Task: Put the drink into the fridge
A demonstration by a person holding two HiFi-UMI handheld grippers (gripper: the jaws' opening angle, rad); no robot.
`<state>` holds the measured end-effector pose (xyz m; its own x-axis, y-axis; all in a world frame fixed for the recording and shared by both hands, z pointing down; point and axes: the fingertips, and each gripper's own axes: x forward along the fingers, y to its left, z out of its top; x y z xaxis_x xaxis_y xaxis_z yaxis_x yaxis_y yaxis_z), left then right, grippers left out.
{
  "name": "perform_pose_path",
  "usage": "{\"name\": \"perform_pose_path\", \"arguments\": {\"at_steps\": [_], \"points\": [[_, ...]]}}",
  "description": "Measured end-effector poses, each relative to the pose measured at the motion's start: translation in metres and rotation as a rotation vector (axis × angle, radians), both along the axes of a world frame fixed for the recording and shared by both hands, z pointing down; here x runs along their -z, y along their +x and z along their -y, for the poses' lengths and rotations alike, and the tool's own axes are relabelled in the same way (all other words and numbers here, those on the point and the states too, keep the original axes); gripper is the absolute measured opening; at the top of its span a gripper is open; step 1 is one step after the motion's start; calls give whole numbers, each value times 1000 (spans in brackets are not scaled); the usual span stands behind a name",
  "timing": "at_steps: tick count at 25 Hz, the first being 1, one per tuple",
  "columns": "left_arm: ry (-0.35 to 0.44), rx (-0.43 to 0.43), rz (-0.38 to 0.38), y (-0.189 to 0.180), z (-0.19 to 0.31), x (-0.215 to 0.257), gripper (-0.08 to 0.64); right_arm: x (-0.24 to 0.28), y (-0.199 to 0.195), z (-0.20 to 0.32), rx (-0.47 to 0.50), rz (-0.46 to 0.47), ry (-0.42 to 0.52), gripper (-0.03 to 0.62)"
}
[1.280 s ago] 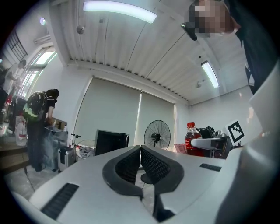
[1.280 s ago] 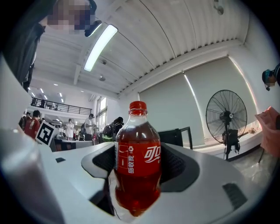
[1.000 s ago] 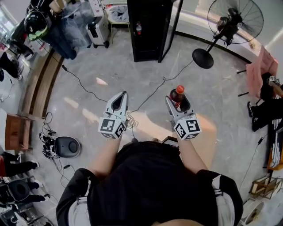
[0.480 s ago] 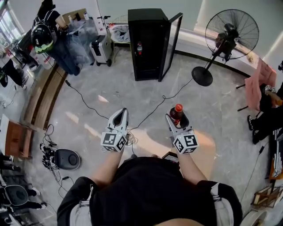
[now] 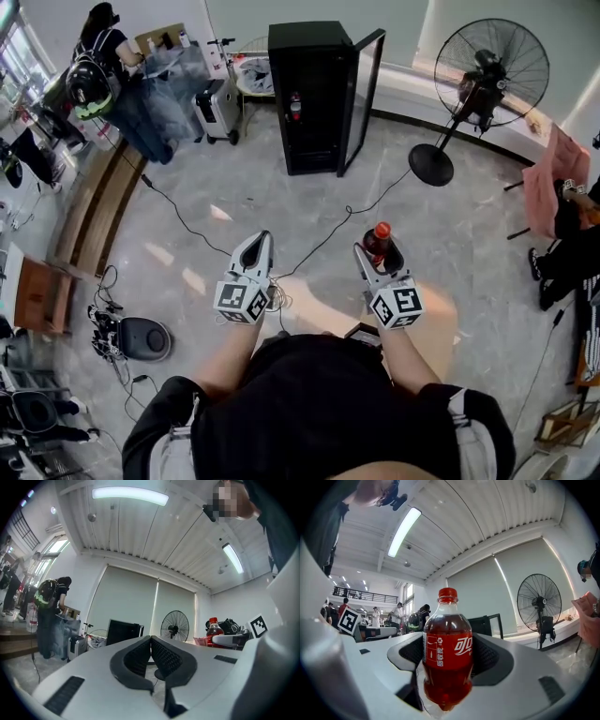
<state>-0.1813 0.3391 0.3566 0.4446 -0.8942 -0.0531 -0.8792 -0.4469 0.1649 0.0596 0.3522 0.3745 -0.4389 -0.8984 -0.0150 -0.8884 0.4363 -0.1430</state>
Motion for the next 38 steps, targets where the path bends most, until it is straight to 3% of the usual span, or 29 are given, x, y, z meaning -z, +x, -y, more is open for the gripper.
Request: {"name": "perform_pose_path", "arguments": {"at_steps": [24, 38], "points": [[-8, 12, -6, 38, -1, -7, 15, -21, 46, 6, 1, 62, -35, 308], [-32, 5, -25, 39, 85, -25, 15, -26, 44, 88, 7, 40, -41, 308]]}}
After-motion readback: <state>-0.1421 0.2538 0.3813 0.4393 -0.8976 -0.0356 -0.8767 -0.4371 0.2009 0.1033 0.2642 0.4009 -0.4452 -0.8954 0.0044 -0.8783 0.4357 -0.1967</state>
